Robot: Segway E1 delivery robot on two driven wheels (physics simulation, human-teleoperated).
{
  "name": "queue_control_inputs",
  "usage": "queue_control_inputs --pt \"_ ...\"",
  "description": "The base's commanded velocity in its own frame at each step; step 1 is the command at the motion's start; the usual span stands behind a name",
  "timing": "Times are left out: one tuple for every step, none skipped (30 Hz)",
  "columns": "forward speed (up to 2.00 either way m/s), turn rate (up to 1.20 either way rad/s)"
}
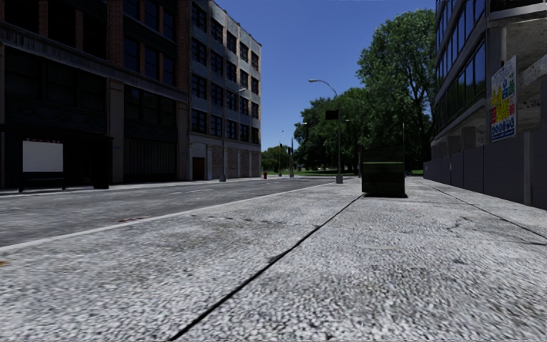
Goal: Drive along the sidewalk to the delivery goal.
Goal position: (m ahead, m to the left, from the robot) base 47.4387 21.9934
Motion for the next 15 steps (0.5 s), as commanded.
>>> queue_control_inputs --pt "1.76 0.00" --pt "2.00 0.00" --pt "2.00 0.00" --pt "2.00 0.00" --pt "2.00 0.00" --pt "2.00 0.00" --pt "2.00 0.00" --pt "2.00 0.00" --pt "2.00 0.00" --pt "2.00 0.00" --pt "2.00 0.00" --pt "2.00 0.00" --pt "2.00 0.00" --pt "2.00 0.00" --pt "2.00 0.00"
